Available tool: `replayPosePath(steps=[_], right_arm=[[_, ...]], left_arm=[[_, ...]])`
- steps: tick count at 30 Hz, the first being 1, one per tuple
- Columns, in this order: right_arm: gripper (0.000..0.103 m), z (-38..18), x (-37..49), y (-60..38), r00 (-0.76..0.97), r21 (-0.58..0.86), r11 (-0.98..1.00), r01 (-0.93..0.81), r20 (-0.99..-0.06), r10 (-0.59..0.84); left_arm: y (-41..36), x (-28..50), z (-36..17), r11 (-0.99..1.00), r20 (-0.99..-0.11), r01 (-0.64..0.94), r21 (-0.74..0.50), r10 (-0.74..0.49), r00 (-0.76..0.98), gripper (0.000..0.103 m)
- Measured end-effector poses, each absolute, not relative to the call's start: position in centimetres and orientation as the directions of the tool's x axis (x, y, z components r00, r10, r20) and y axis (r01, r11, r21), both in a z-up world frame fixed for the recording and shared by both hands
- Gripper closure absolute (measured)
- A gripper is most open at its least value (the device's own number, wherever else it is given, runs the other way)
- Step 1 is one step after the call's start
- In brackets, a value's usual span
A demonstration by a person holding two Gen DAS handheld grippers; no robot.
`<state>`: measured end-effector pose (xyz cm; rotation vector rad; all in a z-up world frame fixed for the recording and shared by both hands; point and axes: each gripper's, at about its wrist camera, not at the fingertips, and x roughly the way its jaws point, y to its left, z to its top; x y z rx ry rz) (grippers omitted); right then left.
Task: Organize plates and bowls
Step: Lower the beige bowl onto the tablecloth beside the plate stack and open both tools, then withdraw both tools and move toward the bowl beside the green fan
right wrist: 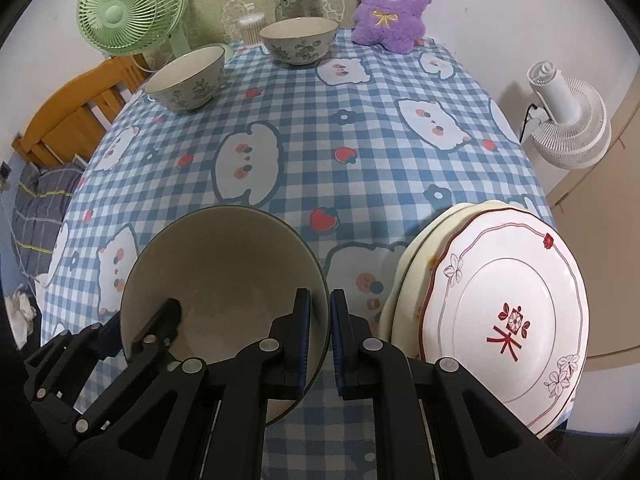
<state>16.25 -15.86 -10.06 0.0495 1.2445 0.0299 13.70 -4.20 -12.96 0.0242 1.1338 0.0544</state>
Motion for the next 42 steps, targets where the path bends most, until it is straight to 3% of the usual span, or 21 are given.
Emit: replayPosePath(steps=[7,10,11,12,13,14,15,20,26,42], right_arm=[[0.09,-10.0,16.2,-16.2,0.314,0.071,0.997,0.011,-0.947,0.064],[0.089,-9.8,16.1,-16.1,0.328,0.065,0.998,-0.012,-0.942,0.065],[0.082,-9.6,16.1,-16.0,0.333,0.06,0.998,-0.023,-0.941,0.065],[0.068,-9.4,16.1,-16.0,0.335,0.061,0.998,-0.026,-0.94,0.066],[0.059,-9.2,16.1,-16.0,0.344,0.058,0.998,-0.022,-0.937,0.062],[0.042,-8.9,16.0,-16.1,0.355,0.059,0.998,-0.019,-0.933,0.062],[0.036,-8.4,15.9,-16.2,0.374,0.058,0.998,-0.016,-0.925,0.06],[0.035,-7.0,16.1,-16.2,0.383,0.08,0.997,-0.017,-0.92,0.08],[0.018,-4.5,16.1,-16.6,0.427,0.079,0.997,-0.021,-0.901,0.08],[0.017,3.8,16.1,-19.3,0.544,0.083,0.996,-0.021,-0.835,0.081]], left_arm=[[-4.5,13.2,-12.8,0.999,-0.908,-0.012,0.037,0.039,0.418,0.069],[-4.5,13.2,-12.5,1.0,-0.908,-0.008,0.027,0.028,0.417,0.055],[-4.5,13.2,-12.4,1.0,-0.908,-0.01,0.028,0.03,0.417,0.045],[-4.5,13.1,-12.3,0.999,-0.907,-0.015,0.035,0.038,0.419,0.039],[-4.5,13.1,-12.1,0.999,-0.905,-0.017,0.038,0.042,0.424,0.038],[-4.5,13.0,-11.9,0.999,-0.903,-0.02,0.037,0.042,0.428,0.037],[-4.4,13.0,-11.8,0.999,-0.902,-0.021,0.034,0.04,0.429,0.035],[-4.5,13.0,-10.4,0.999,-0.89,-0.018,0.037,0.041,0.455,0.027],[-4.6,12.9,-8.1,0.999,-0.873,-0.019,0.042,0.046,0.486,0.02],[-5.4,11.9,0.0,0.998,-0.804,-0.061,0.026,0.057,0.592,0.014]])
